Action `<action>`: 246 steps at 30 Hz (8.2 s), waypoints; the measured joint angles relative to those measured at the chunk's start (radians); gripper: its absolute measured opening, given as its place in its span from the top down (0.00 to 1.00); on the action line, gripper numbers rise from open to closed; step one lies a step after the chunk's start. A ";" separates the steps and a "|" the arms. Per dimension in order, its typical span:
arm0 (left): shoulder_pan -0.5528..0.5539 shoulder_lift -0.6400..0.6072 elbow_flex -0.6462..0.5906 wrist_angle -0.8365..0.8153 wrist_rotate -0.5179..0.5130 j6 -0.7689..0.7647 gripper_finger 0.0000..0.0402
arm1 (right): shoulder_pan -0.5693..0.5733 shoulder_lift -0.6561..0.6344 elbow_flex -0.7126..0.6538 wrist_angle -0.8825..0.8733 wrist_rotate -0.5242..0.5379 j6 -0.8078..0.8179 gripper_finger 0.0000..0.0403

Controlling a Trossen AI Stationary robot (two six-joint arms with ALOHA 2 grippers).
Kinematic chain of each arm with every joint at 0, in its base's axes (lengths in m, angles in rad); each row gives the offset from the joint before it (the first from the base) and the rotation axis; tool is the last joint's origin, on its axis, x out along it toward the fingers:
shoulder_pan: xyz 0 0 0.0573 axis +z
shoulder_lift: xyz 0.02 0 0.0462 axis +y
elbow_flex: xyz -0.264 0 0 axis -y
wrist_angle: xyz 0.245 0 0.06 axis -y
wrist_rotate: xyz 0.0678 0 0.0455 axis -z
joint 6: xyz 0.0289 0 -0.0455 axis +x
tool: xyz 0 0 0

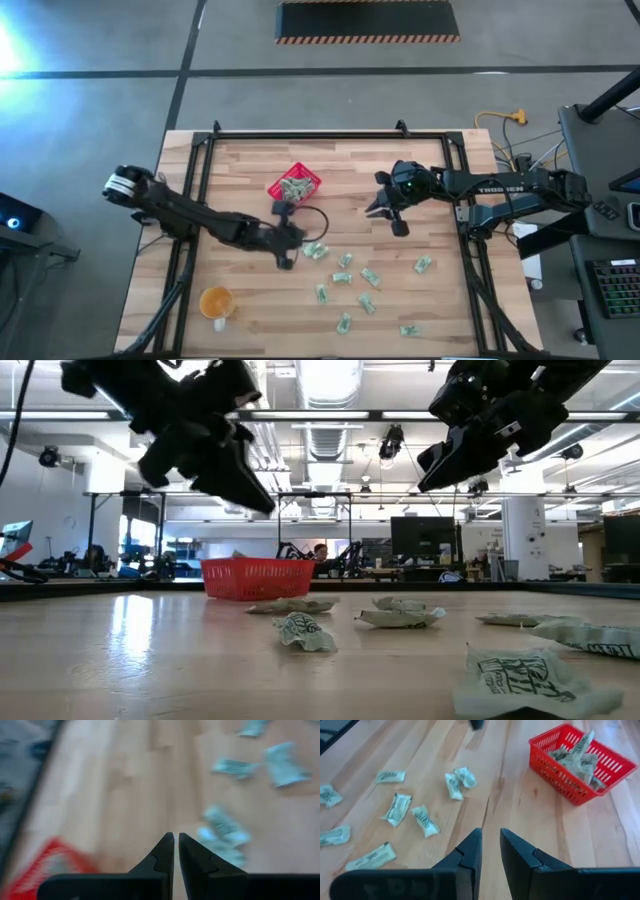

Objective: Pick and place Stevia / Truvia into bins
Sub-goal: Put the white stevia packet into the red bin

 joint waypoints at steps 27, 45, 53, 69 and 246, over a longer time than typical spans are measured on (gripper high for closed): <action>0.015 0.249 0.029 0.088 0.291 0.012 0.68 | 0.002 0.000 -0.007 0.030 0.000 0.009 0.85; 0.025 0.261 0.035 0.042 0.299 -0.041 0.59 | 0.002 0.000 -0.008 0.030 0.000 0.009 0.85; 0.046 0.261 0.034 0.029 0.301 -0.068 0.77 | 0.002 0.000 -0.008 0.030 0.000 0.009 0.85; 0.048 0.251 0.033 0.017 0.291 -0.037 0.98 | 0.002 0.000 -0.008 0.030 0.000 -0.007 0.85; 0.069 -0.245 -0.021 -0.332 0.175 -0.152 0.64 | -0.099 0.655 0.457 0.482 0.097 -0.017 0.98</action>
